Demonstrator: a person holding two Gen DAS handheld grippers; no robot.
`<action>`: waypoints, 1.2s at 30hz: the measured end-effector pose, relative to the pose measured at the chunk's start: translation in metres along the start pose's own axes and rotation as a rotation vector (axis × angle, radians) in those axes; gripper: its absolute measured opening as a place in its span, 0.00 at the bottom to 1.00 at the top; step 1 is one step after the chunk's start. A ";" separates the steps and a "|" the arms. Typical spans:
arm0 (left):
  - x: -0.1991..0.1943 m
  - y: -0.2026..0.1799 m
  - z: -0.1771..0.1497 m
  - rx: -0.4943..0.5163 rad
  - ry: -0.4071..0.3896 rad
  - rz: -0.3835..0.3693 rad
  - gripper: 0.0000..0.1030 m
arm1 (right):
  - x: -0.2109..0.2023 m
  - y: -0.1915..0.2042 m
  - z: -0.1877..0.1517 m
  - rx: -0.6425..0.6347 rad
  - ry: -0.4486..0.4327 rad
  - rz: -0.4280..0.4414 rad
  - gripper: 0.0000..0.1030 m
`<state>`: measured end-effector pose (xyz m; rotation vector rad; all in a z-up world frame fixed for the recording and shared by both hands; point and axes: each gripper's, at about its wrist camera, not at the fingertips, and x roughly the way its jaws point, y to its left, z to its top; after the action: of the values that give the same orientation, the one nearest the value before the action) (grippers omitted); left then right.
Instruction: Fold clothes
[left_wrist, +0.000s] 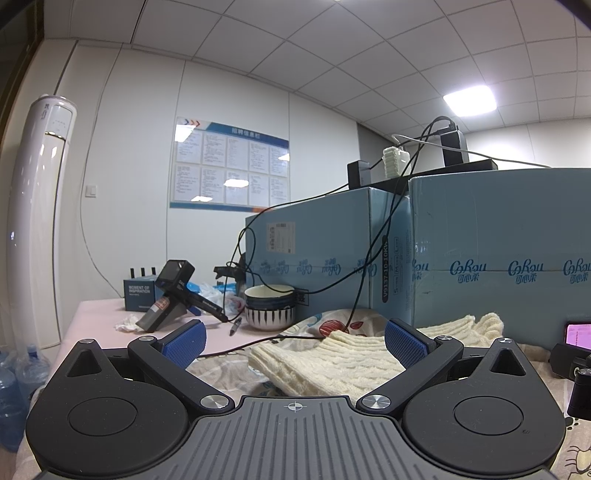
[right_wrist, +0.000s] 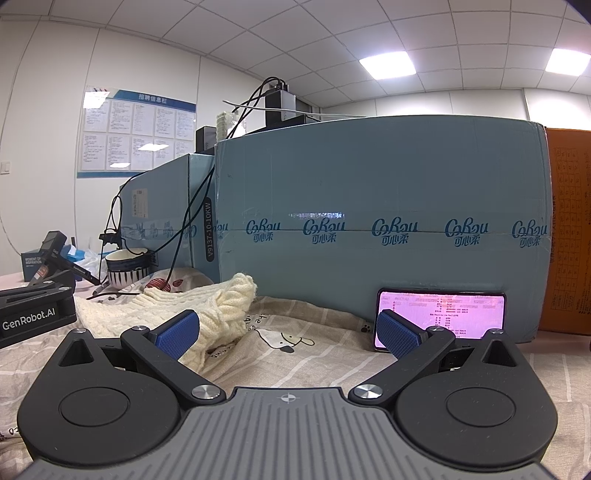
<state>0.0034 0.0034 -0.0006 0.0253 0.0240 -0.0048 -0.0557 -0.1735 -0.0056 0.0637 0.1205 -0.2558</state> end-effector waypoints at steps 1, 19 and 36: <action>-0.002 0.000 0.000 -0.003 -0.001 -0.002 1.00 | 0.000 0.000 0.000 0.000 -0.001 -0.003 1.00; -0.009 0.006 0.000 -0.044 -0.017 -0.025 1.00 | -0.008 0.007 0.001 -0.048 -0.042 -0.089 1.00; -0.022 0.028 0.005 -0.223 -0.061 -0.188 1.00 | -0.051 0.021 0.018 -0.051 -0.097 -0.154 1.00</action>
<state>-0.0185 0.0311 0.0052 -0.2003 -0.0340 -0.1911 -0.0974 -0.1415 0.0195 -0.0089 0.0354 -0.4085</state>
